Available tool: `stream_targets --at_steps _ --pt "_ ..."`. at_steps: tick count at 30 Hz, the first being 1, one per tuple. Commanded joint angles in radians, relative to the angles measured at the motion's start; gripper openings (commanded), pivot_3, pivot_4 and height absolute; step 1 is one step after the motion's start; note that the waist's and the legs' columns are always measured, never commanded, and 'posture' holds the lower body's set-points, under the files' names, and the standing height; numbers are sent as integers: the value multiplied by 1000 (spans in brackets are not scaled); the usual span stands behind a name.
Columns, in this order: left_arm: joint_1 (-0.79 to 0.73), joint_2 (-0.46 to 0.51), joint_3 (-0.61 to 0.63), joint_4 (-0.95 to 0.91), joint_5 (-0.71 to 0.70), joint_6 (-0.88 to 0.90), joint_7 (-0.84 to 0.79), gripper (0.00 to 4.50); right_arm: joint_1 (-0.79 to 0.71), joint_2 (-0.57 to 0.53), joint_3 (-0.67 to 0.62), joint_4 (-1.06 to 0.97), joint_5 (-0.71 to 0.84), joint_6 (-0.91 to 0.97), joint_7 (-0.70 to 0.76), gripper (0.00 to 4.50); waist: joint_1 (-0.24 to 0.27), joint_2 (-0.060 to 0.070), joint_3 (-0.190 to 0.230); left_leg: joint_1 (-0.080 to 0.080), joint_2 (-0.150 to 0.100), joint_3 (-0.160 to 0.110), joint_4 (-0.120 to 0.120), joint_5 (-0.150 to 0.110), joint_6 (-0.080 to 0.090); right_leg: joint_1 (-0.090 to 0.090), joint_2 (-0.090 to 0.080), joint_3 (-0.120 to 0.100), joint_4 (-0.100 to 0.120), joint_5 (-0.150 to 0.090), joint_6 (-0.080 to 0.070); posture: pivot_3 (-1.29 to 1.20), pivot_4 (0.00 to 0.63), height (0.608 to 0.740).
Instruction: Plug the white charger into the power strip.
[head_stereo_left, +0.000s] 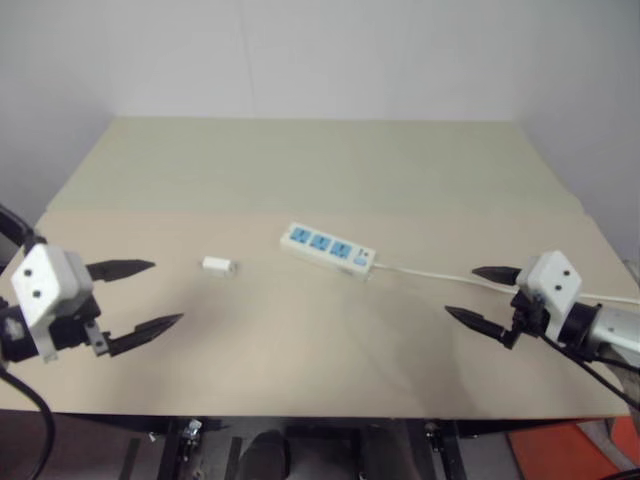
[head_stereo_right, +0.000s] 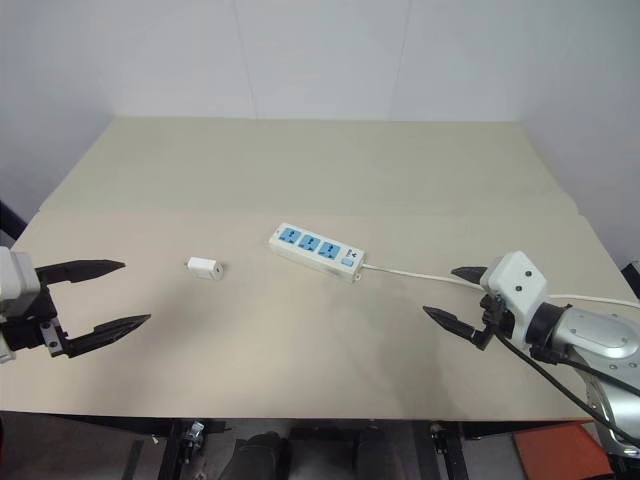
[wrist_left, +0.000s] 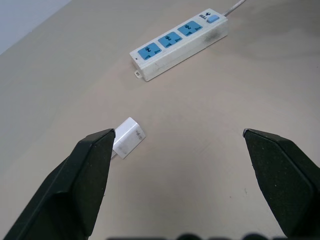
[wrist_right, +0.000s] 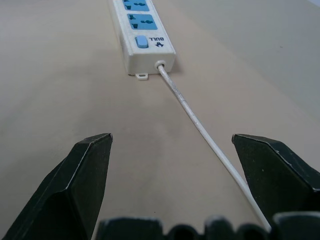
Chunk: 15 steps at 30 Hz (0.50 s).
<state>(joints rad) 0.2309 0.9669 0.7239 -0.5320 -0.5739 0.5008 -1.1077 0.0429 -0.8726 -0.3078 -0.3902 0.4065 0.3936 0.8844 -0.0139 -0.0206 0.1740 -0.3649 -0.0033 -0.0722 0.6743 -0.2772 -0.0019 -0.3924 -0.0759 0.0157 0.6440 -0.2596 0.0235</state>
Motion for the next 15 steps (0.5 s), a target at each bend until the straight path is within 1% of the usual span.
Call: stream_targets --at_steps 1,11,15 --pt "-8 1 5 3 -7 -20 0 4476 -10 -8 -36 -28 8 -22 3 4500 0 0 0 0 0 0 0 0 0 0 0 0 0 0 0 0 150 740" --pt "-16 3 -3 2 -11 -19 0 4476 -11 -6 -33 -24 4 -26 6 4500 0 0 0 0 0 0 0 0 0 0 0 0 0 0 0 0 150 740" --pt "-71 -12 -49 -8 -39 -14 31 4476 -81 43 47 10 -4 -39 -14 4500 -1 0 0 0 0 0 0 0 0 0 0 0 1 0 0 0 150 740"
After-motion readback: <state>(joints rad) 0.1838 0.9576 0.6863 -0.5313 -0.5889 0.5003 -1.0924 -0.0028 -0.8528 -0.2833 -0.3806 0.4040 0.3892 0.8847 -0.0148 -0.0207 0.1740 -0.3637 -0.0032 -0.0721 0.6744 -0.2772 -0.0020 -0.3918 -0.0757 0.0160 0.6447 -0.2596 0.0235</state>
